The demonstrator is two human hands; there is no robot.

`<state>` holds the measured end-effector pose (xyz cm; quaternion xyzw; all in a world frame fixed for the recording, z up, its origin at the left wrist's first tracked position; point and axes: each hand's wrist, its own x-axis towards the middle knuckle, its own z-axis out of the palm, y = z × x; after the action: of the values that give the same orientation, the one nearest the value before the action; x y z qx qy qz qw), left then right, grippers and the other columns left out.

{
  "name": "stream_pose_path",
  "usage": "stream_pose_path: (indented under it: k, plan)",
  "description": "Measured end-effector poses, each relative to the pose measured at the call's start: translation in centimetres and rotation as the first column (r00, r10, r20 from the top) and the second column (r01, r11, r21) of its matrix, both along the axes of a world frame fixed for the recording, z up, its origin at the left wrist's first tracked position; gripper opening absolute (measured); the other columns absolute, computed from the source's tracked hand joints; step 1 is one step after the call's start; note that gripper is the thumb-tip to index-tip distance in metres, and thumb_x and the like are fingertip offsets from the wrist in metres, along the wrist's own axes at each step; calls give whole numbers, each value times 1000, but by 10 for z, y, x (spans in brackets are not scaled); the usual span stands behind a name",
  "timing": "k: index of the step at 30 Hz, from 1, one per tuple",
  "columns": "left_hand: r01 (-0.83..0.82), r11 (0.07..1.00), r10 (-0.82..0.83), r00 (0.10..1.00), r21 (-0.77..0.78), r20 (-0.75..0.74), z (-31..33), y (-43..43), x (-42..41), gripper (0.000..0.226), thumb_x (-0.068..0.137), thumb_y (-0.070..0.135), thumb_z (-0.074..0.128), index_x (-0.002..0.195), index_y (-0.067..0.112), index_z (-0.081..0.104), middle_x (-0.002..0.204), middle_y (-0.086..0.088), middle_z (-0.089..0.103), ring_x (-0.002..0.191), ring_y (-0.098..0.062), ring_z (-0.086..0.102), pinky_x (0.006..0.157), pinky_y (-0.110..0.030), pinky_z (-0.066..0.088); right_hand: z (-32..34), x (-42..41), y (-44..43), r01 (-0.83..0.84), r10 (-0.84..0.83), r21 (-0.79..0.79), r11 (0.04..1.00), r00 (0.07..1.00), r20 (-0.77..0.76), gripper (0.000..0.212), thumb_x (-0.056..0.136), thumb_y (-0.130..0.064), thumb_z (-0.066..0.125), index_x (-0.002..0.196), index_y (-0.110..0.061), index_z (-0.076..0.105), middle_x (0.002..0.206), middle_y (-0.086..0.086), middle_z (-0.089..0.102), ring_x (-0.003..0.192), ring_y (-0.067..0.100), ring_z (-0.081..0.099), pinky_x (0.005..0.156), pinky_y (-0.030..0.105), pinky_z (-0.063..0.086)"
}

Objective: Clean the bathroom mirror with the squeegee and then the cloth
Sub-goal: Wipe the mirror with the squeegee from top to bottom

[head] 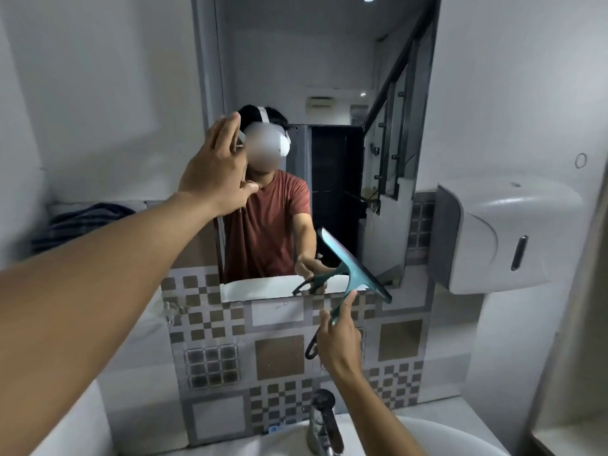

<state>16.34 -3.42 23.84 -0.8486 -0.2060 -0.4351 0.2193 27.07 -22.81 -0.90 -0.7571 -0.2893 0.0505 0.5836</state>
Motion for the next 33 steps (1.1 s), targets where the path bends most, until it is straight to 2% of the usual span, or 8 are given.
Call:
stream_pose_path:
  k: [2,6,11,16,24,28,31,33]
  plan:
    - [-6,1000,6,1000,8,-5,-1,1,1,80,77,42,80,143,10,49,166,-14,9,152,-34,5,104,-57,44,2,-6,10,2,0,48,999,999,-36,75,107,-30,42,158,-27,-12,80,1,62,73,16,65,57,21,51]
    - [-2,1000,2,1000,5,-3,-1,1,1,79,78,42,80,144,11,48,166,-13,6,153,-33,3,104,-57,44,0,-21,37,1,22,146,989,987,-158,75,104,-37,46,161,-23,-1,76,10,65,74,26,69,73,49,61]
    - [-6,1000,6,1000,10,-7,0,-1,0,79,78,41,80,145,13,48,167,-13,7,153,-33,4,105,-56,44,-1,-41,48,-15,40,219,976,993,-109,75,107,-28,44,158,-22,-9,62,-1,48,55,6,48,50,20,46]
    - [-14,999,14,1000,29,-9,0,-1,0,80,80,42,79,147,15,45,166,-13,8,153,-33,4,104,-56,45,-13,-71,68,-86,93,170,982,995,-36,79,106,-27,46,153,-34,-17,68,-5,60,60,11,59,62,36,59]
    - [-53,998,54,998,37,-21,0,7,1,72,81,48,75,140,11,55,167,-8,5,153,-28,0,106,-50,44,-39,-96,91,-110,104,41,993,987,121,86,106,-27,42,147,-48,-31,82,-2,59,70,12,59,65,31,56]
    - [-34,999,34,999,-41,-6,-1,10,5,100,80,49,75,158,13,23,168,-5,-1,154,-25,-3,111,-45,39,-47,-89,86,-91,99,-46,995,970,223,89,106,-28,44,148,-43,-33,86,-2,58,69,9,56,67,29,55]
    - [-48,998,49,999,42,-13,-5,9,6,82,84,46,71,149,5,41,167,-10,4,153,-30,5,122,-44,22,-52,-83,78,-69,103,-133,989,957,271,88,106,-26,45,151,-36,-30,86,-1,55,68,10,53,64,28,53]
    - [-49,993,49,999,111,1,-12,9,8,64,87,40,69,136,1,55,164,-12,16,150,-32,16,122,-47,26,-56,-79,70,-47,100,-170,984,942,320,93,106,-24,46,148,-39,-35,86,-1,56,66,10,49,60,26,47]
